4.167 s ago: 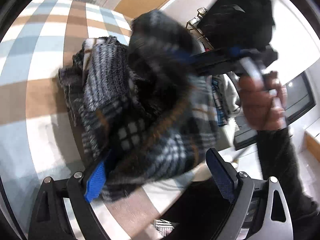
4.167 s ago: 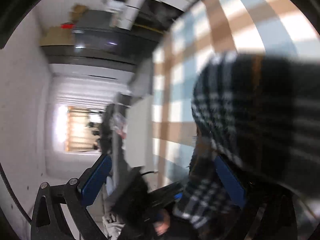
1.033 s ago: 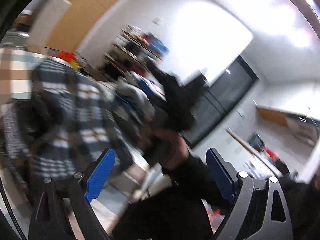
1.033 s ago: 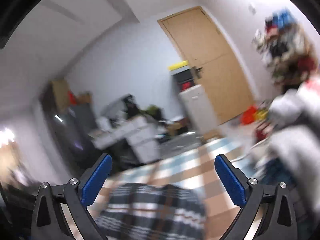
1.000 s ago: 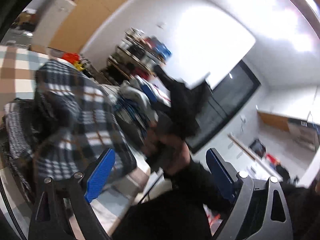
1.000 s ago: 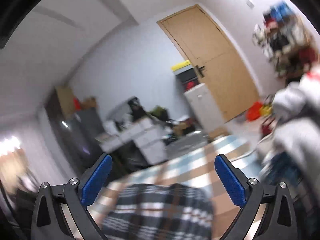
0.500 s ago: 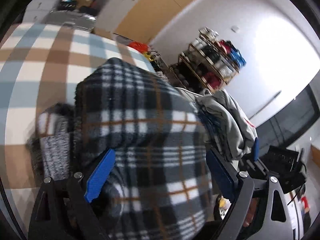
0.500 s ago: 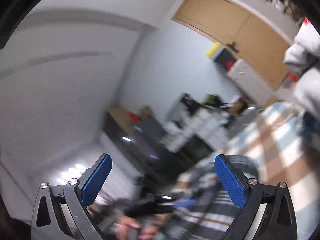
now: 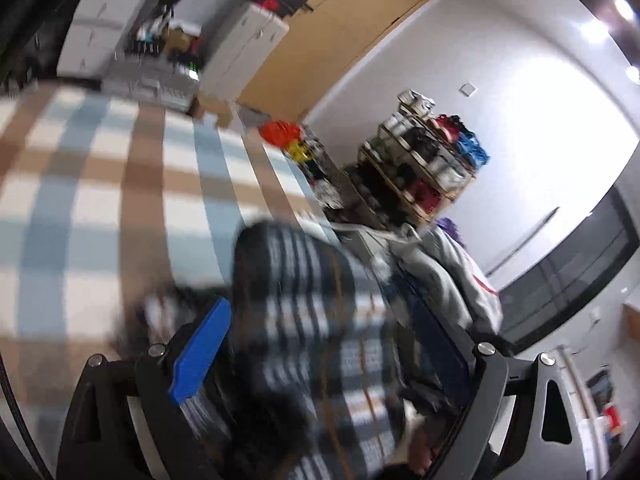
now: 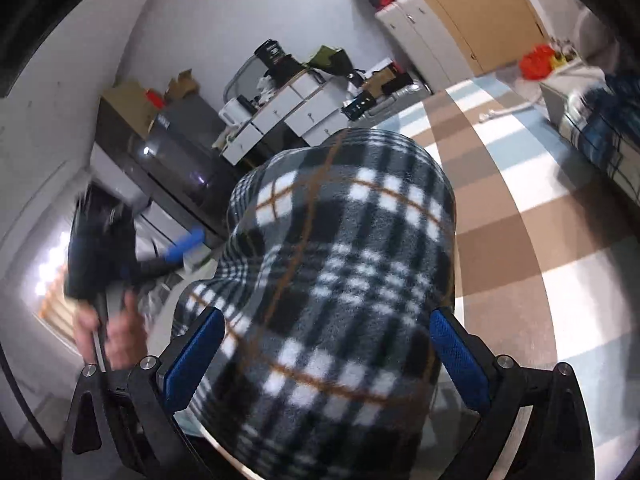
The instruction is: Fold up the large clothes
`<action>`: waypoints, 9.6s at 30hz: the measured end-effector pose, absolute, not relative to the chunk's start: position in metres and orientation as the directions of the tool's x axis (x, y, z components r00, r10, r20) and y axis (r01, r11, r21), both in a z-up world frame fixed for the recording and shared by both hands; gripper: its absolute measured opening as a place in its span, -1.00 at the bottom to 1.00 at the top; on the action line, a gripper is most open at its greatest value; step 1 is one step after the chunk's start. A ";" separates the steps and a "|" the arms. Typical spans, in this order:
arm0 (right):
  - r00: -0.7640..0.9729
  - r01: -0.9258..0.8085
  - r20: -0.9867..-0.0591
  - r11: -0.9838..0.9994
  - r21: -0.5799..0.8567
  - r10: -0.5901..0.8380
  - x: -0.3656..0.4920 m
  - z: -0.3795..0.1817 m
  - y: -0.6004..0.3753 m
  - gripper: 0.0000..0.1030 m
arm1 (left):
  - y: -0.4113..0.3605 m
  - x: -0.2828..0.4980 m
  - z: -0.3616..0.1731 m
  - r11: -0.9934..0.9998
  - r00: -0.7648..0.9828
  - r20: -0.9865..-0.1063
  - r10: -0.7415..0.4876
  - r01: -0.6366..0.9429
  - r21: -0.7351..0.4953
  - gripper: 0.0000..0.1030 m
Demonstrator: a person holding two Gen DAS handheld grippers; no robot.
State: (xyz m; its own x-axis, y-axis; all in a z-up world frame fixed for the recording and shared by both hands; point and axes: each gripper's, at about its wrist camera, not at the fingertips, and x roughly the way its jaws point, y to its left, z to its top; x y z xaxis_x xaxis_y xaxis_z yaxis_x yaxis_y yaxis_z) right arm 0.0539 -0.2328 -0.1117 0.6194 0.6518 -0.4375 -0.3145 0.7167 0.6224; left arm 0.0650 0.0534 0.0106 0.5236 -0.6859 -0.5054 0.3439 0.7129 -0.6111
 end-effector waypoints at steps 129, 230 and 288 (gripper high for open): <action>0.381 -0.207 -0.605 0.703 0.681 0.699 0.071 -0.146 -0.178 1.00 | 0.093 0.048 -0.136 0.670 0.138 -0.655 -0.742 0.123 -0.733 0.88; 0.016 -0.537 -0.615 0.525 0.660 0.789 0.121 -0.089 0.323 0.93 | 0.508 -0.028 -0.056 0.792 0.550 -0.763 -0.338 -0.271 -0.546 0.24; 0.442 -0.867 -0.180 0.470 0.164 0.879 -0.065 -0.003 0.173 1.00 | 0.291 -0.181 0.002 0.814 0.748 -0.416 0.517 -0.580 -0.031 0.97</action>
